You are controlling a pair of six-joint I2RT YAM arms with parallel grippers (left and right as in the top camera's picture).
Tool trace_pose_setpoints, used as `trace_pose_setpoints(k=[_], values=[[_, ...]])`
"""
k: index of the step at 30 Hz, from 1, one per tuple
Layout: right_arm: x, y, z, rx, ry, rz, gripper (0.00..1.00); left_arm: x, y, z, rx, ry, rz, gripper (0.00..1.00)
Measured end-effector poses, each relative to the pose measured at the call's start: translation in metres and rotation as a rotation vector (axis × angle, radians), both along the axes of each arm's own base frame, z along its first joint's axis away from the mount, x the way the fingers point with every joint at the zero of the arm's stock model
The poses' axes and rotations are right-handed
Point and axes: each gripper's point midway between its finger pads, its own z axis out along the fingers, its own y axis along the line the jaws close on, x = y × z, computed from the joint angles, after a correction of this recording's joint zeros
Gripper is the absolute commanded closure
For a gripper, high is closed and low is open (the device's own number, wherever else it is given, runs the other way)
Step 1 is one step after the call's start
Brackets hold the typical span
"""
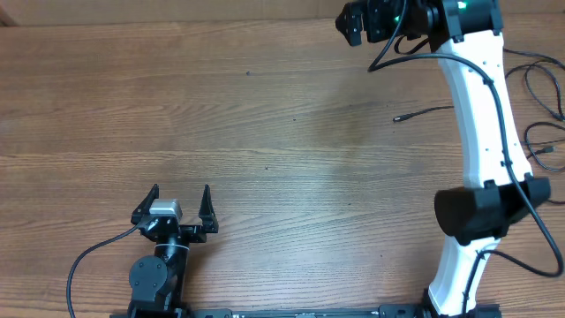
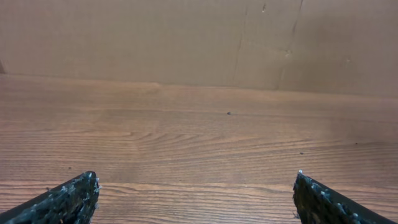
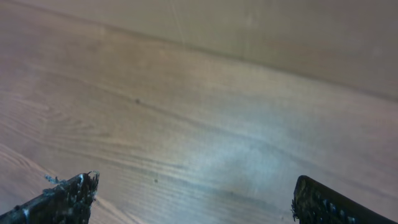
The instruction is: Untangle cables
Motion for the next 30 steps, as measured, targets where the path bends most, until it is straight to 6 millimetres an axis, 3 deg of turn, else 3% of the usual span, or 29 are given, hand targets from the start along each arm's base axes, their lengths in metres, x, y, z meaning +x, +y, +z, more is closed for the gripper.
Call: trace_pose_setpoints(k=[7, 17, 24, 30], values=[[-0.013, -0.001, 0.017, 0.023, -0.132, 0.002, 0.0, 0.0, 0.0, 0.0, 0.0, 0.0, -0.001, 0.0], [-0.043, -0.006, -0.001, 0.075, -0.292, -0.014, 0.0, 0.0, -0.001, 0.0, 0.0, 0.0, -0.003, 0.0], [-0.083, -0.014, -0.015, 0.116, -0.413, -0.024, 0.0, 0.0, -0.001, 0.0, 0.0, 0.0, -0.003, 0.0], [-0.13, -0.024, -0.021, 0.153, -0.546, -0.031, 0.0, 0.0, -0.001, 0.0, 0.0, 0.0, -0.003, 0.0]])
